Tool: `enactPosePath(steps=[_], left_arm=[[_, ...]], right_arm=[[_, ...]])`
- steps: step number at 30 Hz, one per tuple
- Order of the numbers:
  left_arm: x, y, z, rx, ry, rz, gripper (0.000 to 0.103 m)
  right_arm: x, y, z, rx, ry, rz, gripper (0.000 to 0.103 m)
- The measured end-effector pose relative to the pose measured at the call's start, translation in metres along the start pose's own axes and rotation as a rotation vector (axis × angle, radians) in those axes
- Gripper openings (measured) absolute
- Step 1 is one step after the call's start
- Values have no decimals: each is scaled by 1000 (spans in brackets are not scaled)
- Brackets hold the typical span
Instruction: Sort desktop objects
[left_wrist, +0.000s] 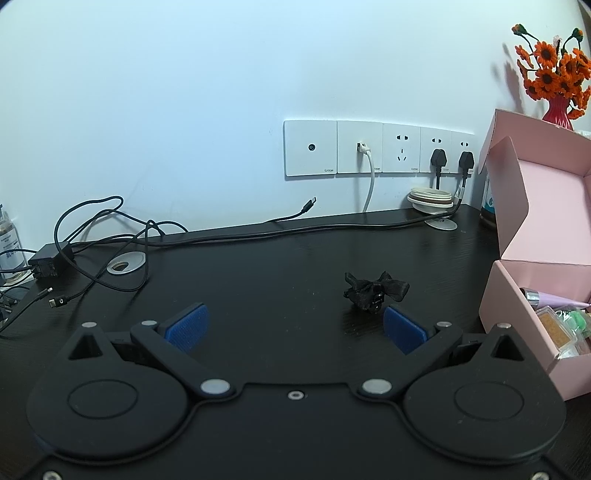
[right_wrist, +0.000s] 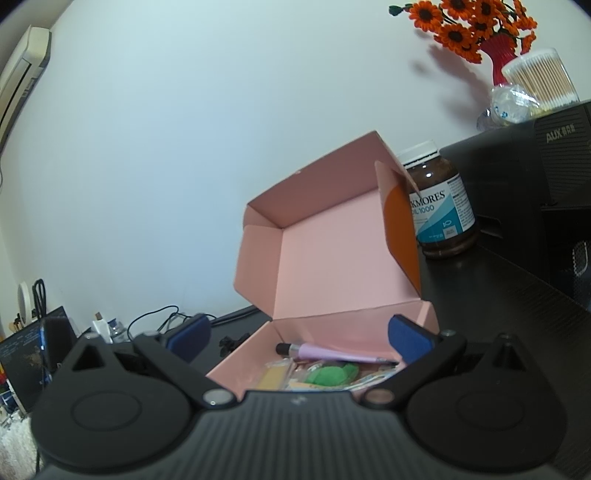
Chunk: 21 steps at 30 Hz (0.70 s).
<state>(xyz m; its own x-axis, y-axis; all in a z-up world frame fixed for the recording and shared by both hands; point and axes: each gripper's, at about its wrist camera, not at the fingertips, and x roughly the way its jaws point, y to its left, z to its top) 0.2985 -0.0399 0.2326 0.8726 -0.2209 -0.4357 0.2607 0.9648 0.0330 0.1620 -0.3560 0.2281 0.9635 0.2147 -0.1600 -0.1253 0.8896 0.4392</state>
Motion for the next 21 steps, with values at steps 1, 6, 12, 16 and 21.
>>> enactPosePath(steps=[1,6,12,16,21], left_arm=[[0,0,0,0,0,0,103],[0,0,0,1,0,-1,103],[0,1,0,-2,-1,-3,103],[-1,1,0,-3,-1,-4,103],[-1,2,0,-6,-2,-6,103]], right_arm=[[0,0,0,0,0,0,102],[0,0,0,0,-1,1,102],[1,0,-1,0,-2,-1,102],[0,0,-1,1,-1,0,102],[0,0,-1,0,-2,-2,102]])
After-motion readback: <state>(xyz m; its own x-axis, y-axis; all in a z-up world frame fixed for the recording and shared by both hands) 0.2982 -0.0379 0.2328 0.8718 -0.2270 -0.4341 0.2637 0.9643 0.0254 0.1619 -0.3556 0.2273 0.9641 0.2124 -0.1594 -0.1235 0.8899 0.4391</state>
